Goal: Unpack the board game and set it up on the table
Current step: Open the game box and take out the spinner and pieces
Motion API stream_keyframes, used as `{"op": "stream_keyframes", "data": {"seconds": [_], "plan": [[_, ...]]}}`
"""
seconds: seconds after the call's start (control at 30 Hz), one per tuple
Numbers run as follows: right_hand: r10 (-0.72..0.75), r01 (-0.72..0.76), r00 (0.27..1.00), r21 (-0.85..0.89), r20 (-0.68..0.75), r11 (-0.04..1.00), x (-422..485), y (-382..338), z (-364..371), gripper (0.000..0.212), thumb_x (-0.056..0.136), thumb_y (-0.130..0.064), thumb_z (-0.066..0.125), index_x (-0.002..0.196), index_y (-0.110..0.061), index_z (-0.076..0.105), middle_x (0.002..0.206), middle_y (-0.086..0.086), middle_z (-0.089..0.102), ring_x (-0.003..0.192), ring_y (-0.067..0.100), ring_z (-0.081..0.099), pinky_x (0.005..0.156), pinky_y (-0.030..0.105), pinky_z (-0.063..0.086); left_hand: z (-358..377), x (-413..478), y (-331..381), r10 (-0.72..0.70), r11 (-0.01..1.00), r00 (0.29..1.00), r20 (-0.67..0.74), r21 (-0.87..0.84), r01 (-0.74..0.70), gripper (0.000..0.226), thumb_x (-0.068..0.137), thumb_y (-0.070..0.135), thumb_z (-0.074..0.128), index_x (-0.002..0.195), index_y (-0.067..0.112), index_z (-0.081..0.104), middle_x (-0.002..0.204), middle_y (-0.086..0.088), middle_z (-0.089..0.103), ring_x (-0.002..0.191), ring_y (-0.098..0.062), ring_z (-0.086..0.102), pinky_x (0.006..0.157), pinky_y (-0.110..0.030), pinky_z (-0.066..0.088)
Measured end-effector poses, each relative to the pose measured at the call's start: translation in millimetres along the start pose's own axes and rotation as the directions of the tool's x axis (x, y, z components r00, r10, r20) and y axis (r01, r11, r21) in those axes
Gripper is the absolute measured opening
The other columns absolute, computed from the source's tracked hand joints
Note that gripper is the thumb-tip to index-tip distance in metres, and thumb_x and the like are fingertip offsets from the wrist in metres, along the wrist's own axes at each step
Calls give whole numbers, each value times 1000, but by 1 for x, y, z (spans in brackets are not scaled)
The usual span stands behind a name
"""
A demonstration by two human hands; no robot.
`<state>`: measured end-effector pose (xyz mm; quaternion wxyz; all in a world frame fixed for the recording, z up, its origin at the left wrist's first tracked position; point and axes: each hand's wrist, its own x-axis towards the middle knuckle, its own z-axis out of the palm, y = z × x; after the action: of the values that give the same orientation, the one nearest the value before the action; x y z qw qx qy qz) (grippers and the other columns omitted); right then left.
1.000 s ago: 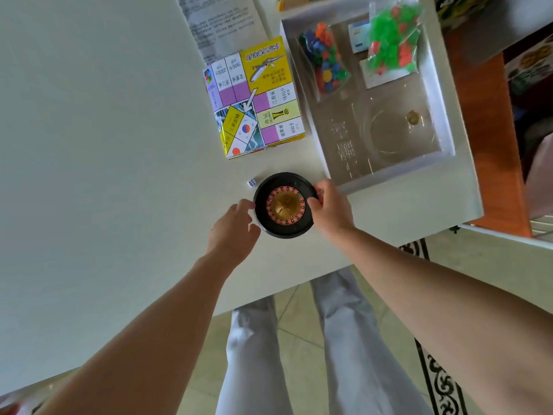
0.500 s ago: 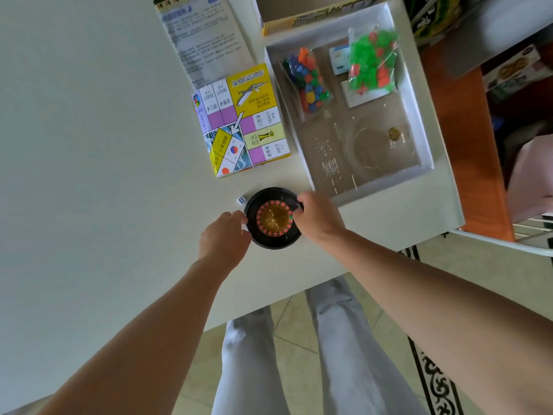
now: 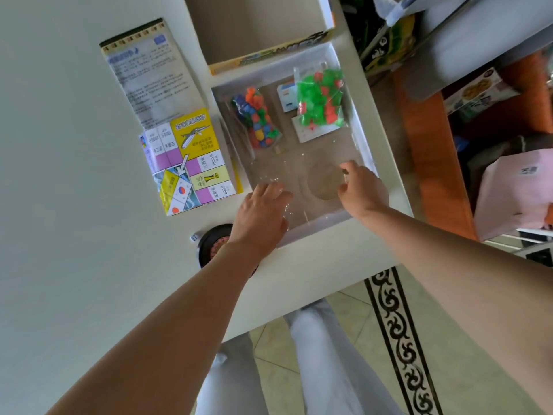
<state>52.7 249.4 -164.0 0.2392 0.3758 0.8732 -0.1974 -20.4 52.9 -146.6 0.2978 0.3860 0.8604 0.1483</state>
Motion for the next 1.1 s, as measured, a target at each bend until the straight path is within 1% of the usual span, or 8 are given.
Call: {"op": "stream_keyframes", "data": {"seconds": [0.07, 0.17, 0.27, 0.47, 0.63, 0.77, 0.9, 1.1], "plan": [[-39, 39, 999, -118, 9, 992, 9, 14, -2, 38, 91, -13, 48, 129, -19, 48, 116, 13, 60, 105, 37, 59, 79, 39, 47, 7, 16, 10, 16, 996, 999, 43, 89, -19, 54, 79, 11, 59, 132, 18, 52, 142, -2, 39, 132, -25, 34, 104, -38, 36], [-125, 120, 992, -238, -4, 964, 22, 23, 0, 30, 94, -11, 46, 122, -18, 49, 105, 13, 62, 93, 38, 62, 67, 34, 39, 18, 32, 21, -42, 983, 996, 83, 180, 26, 55, 84, 13, 57, 137, 17, 44, 150, -3, 26, 135, -24, 28, 101, -37, 37], [-185, 165, 982, -323, -32, 932, 32, 23, 3, 26, 93, -8, 48, 119, -13, 48, 94, 14, 66, 86, 37, 65, 62, 33, 36, 23, 36, 27, -87, 974, 993, 79, 217, 68, 50, 86, 12, 51, 135, 17, 46, 150, -3, 24, 134, -24, 28, 97, -36, 41], [-225, 224, 973, -424, 48, 878, 37, 19, 7, 28, 88, -15, 62, 114, -12, 52, 92, 9, 69, 86, 33, 67, 60, 30, 38, 24, 36, 29, -84, 968, 995, 54, 240, 69, 49, 86, 11, 52, 134, 21, 47, 147, -2, 28, 130, -23, 31, 94, -35, 45], [-246, 245, 969, -259, 29, 934, 31, 19, 14, 38, 87, -31, 67, 116, -14, 49, 103, 7, 63, 90, 32, 65, 66, 33, 45, 22, 37, 28, -90, 971, 993, 82, 231, 69, 51, 86, 14, 55, 135, 23, 46, 150, -1, 25, 132, -23, 29, 96, -35, 43], [-264, 264, 964, -252, 35, 931, 30, 22, 23, 32, 86, -30, 68, 109, -14, 52, 105, 6, 64, 99, 28, 59, 80, 36, 48, 20, 37, 26, -84, 973, 992, 97, 221, 61, 52, 85, 14, 58, 135, 23, 47, 152, -1, 21, 133, -23, 28, 96, -36, 42], [-368, 370, 929, -108, 35, 923, 29, 21, 31, 34, 87, -28, 65, 116, -16, 52, 117, 5, 58, 103, 29, 56, 77, 34, 43, 22, 37, 24, -76, 973, 992, 104, 226, 51, 56, 84, 16, 61, 137, 23, 45, 152, -1, 21, 134, -24, 27, 97, -36, 42], [-335, 339, 941, -101, 54, 935, 32, 15, 41, 18, 80, -18, 70, 96, -15, 63, 108, 5, 57, 93, 26, 56, 78, 36, 47, 23, 37, 20, -64, 979, 991, 121, 199, 39, 59, 84, 14, 61, 139, 23, 42, 156, -2, 15, 137, -24, 23, 100, -37, 40]]}}
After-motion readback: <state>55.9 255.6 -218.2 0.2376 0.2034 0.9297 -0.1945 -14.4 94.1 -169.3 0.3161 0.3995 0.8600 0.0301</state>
